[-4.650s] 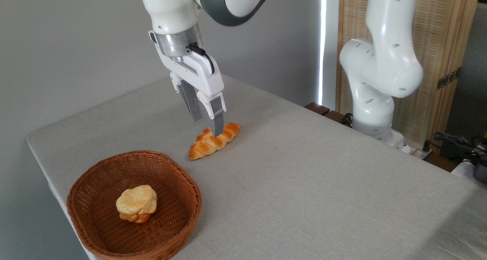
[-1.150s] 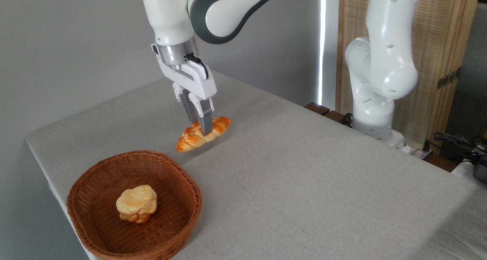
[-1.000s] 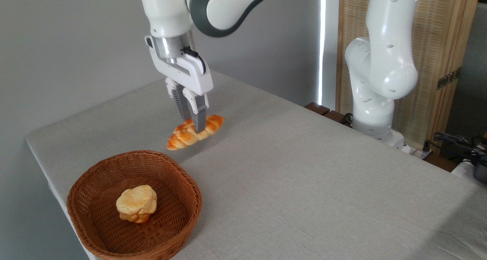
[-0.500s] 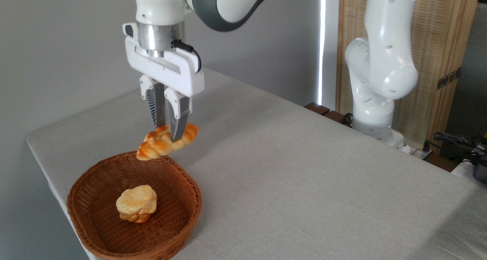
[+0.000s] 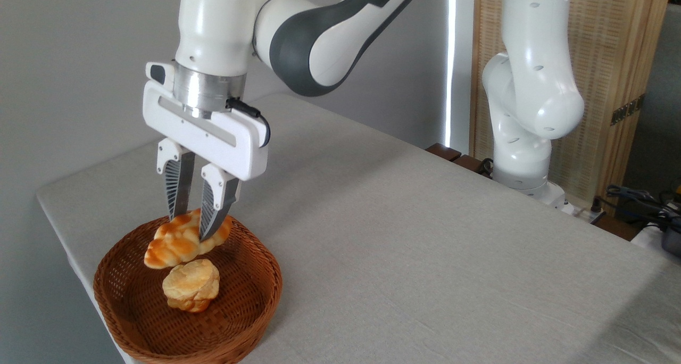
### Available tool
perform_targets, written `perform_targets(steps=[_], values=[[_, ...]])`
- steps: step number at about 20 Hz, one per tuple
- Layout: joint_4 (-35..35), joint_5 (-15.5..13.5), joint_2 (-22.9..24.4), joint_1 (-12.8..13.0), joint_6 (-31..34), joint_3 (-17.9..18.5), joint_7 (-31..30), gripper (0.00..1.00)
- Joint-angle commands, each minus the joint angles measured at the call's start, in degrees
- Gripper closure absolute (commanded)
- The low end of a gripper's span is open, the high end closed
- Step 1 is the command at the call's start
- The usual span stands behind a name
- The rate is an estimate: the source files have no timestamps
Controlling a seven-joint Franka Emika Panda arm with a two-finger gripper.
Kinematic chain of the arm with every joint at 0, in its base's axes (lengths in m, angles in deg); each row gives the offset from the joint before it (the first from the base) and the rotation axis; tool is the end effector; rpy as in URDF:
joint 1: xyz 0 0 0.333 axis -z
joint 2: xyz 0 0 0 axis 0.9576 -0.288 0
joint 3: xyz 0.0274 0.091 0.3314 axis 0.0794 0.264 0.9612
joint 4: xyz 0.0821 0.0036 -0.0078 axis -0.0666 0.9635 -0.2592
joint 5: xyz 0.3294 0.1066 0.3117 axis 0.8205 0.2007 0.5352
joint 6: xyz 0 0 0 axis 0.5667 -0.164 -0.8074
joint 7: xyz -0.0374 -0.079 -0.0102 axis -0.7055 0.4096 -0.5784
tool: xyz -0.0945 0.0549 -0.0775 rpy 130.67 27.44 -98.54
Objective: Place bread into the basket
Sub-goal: 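Lower the croissant into the basket beside the bun and open gripper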
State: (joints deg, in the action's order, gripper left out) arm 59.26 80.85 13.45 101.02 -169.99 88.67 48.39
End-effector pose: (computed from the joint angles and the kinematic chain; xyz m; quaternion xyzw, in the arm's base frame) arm 0.6731 -0.1159 0.4826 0.9545 -0.2278 0.1894 0.0329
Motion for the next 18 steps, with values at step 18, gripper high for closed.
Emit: perform_targets(steps=[18], values=[[-3.1,-1.0,-5.5,0.2,-3.3,0.8,-0.9,0.0]])
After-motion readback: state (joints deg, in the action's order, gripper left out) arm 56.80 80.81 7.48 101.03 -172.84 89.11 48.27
